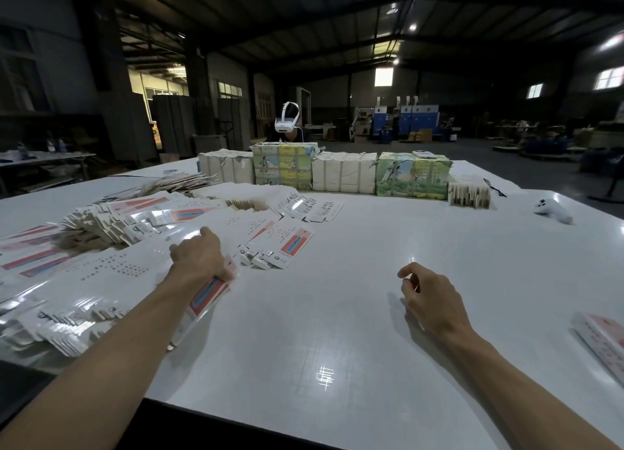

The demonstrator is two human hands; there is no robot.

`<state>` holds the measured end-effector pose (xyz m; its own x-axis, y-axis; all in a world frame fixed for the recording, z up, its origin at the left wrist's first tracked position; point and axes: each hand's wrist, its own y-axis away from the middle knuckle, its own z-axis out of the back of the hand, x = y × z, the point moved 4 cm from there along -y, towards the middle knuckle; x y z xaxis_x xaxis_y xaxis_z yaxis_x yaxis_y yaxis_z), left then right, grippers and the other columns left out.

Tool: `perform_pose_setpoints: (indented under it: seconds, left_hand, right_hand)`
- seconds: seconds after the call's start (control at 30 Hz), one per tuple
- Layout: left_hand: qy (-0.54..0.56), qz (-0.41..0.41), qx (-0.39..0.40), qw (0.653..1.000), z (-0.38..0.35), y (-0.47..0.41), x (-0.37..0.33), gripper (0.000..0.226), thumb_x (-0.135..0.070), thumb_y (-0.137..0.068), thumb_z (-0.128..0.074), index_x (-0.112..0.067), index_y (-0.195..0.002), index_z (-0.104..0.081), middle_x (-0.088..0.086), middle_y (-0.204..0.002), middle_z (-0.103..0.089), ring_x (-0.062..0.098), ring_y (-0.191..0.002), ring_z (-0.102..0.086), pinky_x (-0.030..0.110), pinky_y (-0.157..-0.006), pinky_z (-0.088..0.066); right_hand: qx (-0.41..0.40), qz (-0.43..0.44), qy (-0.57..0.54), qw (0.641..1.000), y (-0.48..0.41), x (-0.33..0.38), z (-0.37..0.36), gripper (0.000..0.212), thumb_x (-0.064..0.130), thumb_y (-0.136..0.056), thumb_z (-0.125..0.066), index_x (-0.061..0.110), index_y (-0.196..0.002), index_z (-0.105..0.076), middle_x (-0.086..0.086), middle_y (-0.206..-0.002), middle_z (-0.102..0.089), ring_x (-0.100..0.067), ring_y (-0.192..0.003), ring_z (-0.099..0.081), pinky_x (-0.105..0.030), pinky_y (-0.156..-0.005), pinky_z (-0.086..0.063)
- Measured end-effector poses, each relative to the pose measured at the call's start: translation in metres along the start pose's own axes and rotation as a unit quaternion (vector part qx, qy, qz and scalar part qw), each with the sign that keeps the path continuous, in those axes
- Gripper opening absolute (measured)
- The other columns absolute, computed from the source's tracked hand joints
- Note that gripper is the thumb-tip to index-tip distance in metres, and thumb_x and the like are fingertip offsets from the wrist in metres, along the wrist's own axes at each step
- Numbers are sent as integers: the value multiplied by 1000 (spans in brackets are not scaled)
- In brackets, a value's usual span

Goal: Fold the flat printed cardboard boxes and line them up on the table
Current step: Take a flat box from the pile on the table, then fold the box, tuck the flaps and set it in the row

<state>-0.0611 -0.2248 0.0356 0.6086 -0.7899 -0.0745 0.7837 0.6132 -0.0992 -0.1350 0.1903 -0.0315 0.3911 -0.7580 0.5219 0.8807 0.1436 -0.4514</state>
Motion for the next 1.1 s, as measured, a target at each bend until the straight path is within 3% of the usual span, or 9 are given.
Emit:
perform_pose_setpoints:
  seconds: [0.07,0.2,0.33,0.4,0.53,0.73,0.87,0.97,1.1]
  left_hand:
    - [-5,-1,-14,1000,4,0,-3,115,-47,-76,-92,-4,-156,-21,14,-128,-65,34,-120,-64,43,-97,-49]
    - [-4,-26,-29,999,12,0,-3,65,-52,-76,-89,-15,-120,-58,6,-106,-66,26,-96,-68,36,-80,-53]
    - [184,-122,15,975,27,-2,-30,39,-49,-84,-82,-14,-96,-72,7,-89,-77,23,-75,-74,35,-69,-59]
    - [305,-170,112,930,29,6,-57,33,-47,-90,-78,-15,-98,-74,2,-80,-80,17,-66,-77,32,-63,-59]
    - [483,-209,327,785,5,38,-126,43,-34,-102,-64,-2,-130,-59,5,-110,-80,14,-67,-74,25,-58,-59]
    - [602,-150,494,609,-60,95,-220,63,-61,-101,-54,-11,-140,-56,15,-118,-77,30,-98,-78,41,-79,-64]
    - [687,-125,511,501,-84,116,-243,78,-79,-99,-33,-15,-136,-59,19,-118,-76,42,-107,-74,46,-76,-64]
    - [697,-143,459,532,-88,117,-237,74,-78,-99,-33,-20,-110,-78,14,-103,-79,33,-90,-79,40,-71,-64]
    - [698,-153,388,582,-80,118,-229,63,-66,-104,-36,-15,-83,-65,11,-76,-67,22,-59,-68,30,-63,-60]
  right_hand:
    - [3,0,-3,1000,0,0,-1,21,16,-101,-53,24,-114,-68,12,-74,-65,-9,-74,-63,-33,-64,-44]
    - [6,-1,-8,1000,-1,-1,-1,21,17,-101,-53,25,-114,-68,14,-74,-63,-4,-73,-62,-28,-61,-41]
    - [1,1,-9,1000,-2,0,-3,21,17,-101,-53,24,-113,-68,12,-73,-65,-7,-72,-63,-30,-62,-42]
    - [1,-5,-17,1000,-2,-1,-3,21,16,-101,-53,25,-112,-68,11,-73,-65,-10,-72,-64,-32,-64,-45]
    - [-15,-9,-76,997,-4,-2,1,21,14,-102,-53,24,-110,-70,9,-74,-67,-11,-70,-67,-37,-72,-56]
    - [-83,15,-182,980,-7,-3,10,19,7,-105,-54,16,-118,-66,0,-81,-68,-15,-72,-65,-30,-71,-57]
    - [-125,7,-211,969,-8,-7,13,17,11,-107,-55,20,-120,-61,3,-100,-65,-9,-88,-65,-12,-74,-50]
    - [-111,38,-213,970,-10,-2,8,17,19,-107,-57,25,-123,-58,2,-111,-58,-10,-94,-67,-17,-70,-56]
    - [-65,103,-173,977,-11,10,5,26,33,-108,-55,32,-134,-58,19,-123,-48,-11,-119,-59,-19,-80,-59]
